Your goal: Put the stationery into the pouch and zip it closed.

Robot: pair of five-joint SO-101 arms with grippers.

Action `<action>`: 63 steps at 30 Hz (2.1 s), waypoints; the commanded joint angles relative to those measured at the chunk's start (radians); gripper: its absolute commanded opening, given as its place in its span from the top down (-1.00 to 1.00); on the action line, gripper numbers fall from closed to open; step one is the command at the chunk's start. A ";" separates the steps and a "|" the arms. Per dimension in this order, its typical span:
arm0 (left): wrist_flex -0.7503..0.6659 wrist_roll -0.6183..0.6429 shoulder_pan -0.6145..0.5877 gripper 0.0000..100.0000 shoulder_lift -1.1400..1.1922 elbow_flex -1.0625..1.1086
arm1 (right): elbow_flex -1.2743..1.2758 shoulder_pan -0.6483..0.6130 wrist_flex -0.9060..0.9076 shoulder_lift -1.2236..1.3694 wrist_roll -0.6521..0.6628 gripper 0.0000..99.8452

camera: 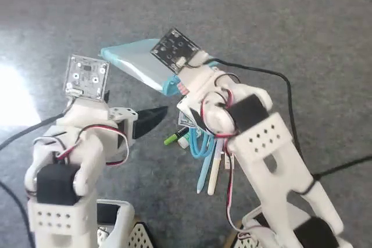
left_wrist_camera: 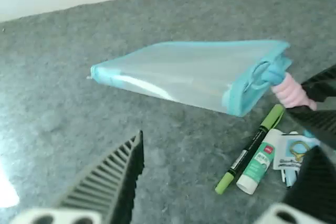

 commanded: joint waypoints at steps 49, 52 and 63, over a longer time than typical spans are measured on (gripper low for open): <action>-0.430 -0.057 -0.084 0.58 0.018 0.358 | 0.178 -0.101 0.044 -0.140 -0.015 0.99; -0.428 -0.057 -0.074 0.47 0.015 0.358 | 0.164 -0.101 0.045 -0.136 -0.018 0.99; -0.410 -0.091 -0.083 0.39 0.012 0.375 | 0.091 -0.062 0.067 -0.133 -0.040 0.99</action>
